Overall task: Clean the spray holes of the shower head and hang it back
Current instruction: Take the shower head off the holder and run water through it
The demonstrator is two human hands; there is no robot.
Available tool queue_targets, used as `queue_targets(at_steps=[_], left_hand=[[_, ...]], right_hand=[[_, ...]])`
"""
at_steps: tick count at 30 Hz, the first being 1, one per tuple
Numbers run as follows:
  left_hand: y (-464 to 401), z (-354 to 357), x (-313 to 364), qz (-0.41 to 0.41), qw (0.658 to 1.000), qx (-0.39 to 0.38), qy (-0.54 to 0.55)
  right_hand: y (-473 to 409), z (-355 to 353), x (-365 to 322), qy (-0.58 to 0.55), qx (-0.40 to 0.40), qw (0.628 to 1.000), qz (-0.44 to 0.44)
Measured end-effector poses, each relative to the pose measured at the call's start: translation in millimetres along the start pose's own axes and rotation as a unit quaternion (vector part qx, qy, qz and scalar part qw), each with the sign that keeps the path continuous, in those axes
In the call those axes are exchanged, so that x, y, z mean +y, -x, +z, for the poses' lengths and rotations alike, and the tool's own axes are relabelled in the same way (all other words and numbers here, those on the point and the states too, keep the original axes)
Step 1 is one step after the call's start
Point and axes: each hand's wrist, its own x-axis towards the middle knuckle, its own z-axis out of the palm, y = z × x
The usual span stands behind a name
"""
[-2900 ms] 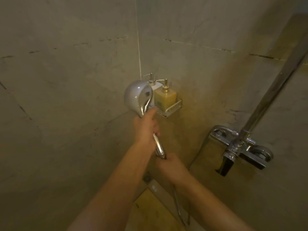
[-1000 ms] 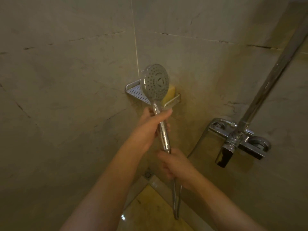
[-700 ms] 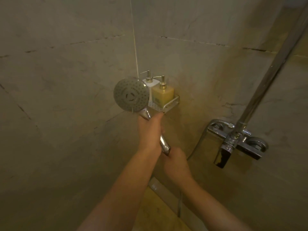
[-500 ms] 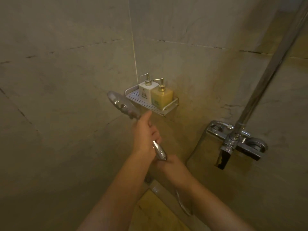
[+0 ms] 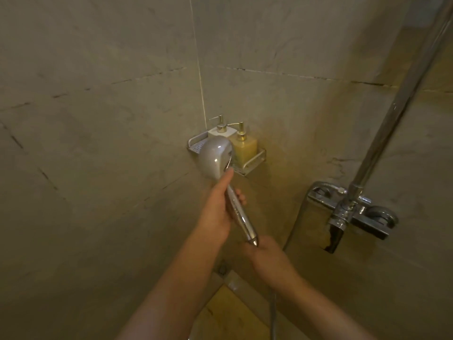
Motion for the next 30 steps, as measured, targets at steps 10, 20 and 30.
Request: queue_targets(at_steps=[10, 20, 30], left_hand=[[4, 14, -18, 0.041, 0.989, 0.134, -0.044], [-2, -15, -2, -0.121, 0.882, -0.422, 0.172], [7, -11, -3, -0.008, 0.972, -0.146, 0.181]], right_hand=[[-5, 15, 18, 0.159, 0.113, 0.980, -0.022], [17, -9, -8, -0.154, -0.300, 0.926, 0.171], [-3, 3, 1, 0.027, 0.051, 0.998, -0.034]])
